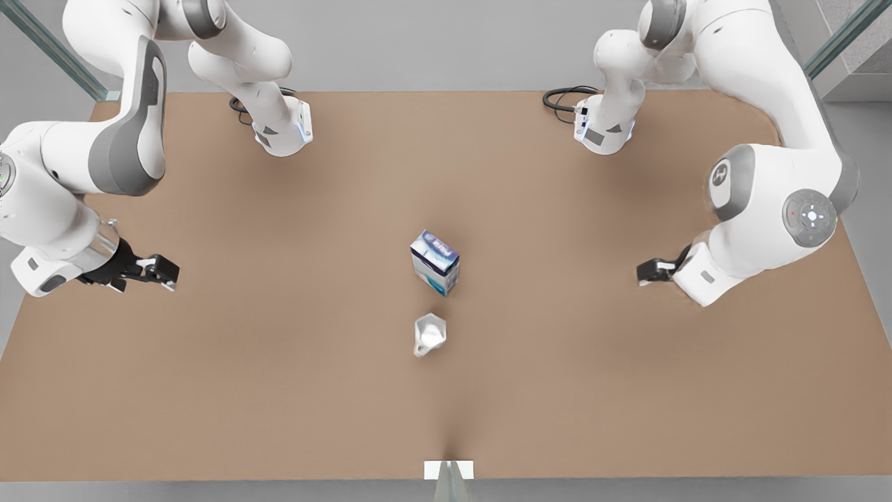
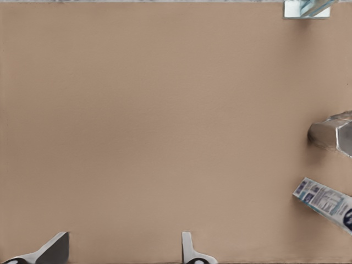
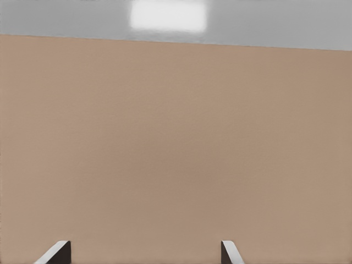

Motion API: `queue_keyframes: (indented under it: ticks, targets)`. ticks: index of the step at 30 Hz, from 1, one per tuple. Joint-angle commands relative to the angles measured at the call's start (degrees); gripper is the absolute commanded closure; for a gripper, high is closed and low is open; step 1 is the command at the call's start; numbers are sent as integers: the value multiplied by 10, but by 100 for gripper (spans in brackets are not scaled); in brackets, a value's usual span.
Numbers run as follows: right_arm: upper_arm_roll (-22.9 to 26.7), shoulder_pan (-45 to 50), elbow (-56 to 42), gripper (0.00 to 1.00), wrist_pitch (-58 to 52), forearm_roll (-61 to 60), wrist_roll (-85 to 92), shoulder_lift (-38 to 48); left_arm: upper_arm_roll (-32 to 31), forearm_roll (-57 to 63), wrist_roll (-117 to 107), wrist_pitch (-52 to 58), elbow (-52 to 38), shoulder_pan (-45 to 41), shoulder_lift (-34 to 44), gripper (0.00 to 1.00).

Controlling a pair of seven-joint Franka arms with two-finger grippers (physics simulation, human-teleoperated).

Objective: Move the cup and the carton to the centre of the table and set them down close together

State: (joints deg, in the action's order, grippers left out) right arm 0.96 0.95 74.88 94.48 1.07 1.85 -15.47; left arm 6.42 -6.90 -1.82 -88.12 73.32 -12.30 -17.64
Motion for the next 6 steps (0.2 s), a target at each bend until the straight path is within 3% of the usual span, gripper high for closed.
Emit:
queue_keyframes:
  ticks: [1,4,6]
  targets:
    - [0,-1,0,0,0,1,1,0,-25,73,1,1,5,16,9,0]
    - [1,-2,0,0,-4,2,6,-2,-82,102,1,10,14,54,32,0]
    - [1,-2,-8,0,-6,1,3,4,-86,109,1,9,15,57,34,0]
